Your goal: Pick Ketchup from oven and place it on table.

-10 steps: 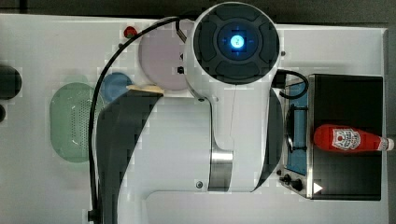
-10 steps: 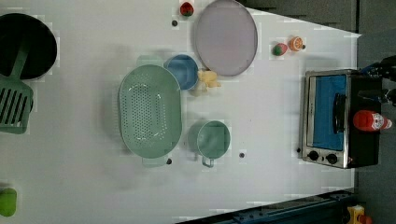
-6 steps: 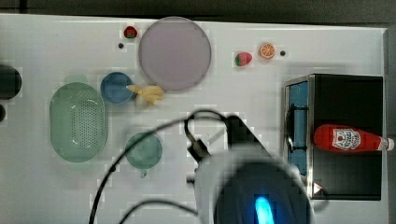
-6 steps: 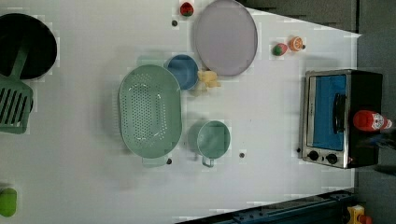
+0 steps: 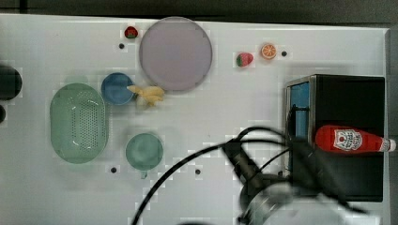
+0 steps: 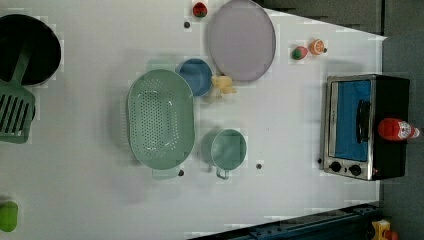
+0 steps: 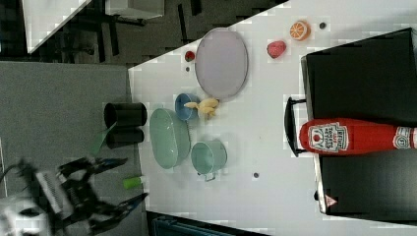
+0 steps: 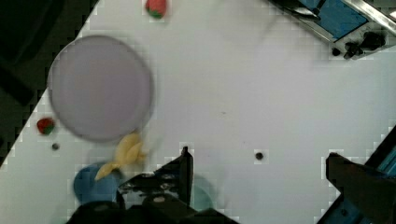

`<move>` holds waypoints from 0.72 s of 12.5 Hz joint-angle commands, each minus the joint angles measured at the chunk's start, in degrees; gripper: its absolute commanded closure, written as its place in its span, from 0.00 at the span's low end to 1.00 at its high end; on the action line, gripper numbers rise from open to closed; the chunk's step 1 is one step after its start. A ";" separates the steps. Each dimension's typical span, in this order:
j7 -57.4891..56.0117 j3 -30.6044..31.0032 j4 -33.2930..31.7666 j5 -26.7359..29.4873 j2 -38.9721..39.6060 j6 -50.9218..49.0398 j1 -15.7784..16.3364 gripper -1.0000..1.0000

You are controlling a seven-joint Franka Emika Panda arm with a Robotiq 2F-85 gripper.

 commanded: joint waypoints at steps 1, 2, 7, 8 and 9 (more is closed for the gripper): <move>-2.26 -6.74 -2.28 -0.81 6.32 3.86 -0.84 0.00; -2.41 -9.97 -2.29 -2.65 8.62 9.60 -1.17 0.00; -2.41 -18.11 -2.15 -3.67 17.08 21.98 -1.58 0.00; -2.41 -19.45 -2.14 -3.67 18.94 24.60 -1.66 0.00; -2.41 -20.43 -2.14 -3.67 20.57 26.26 -1.68 0.00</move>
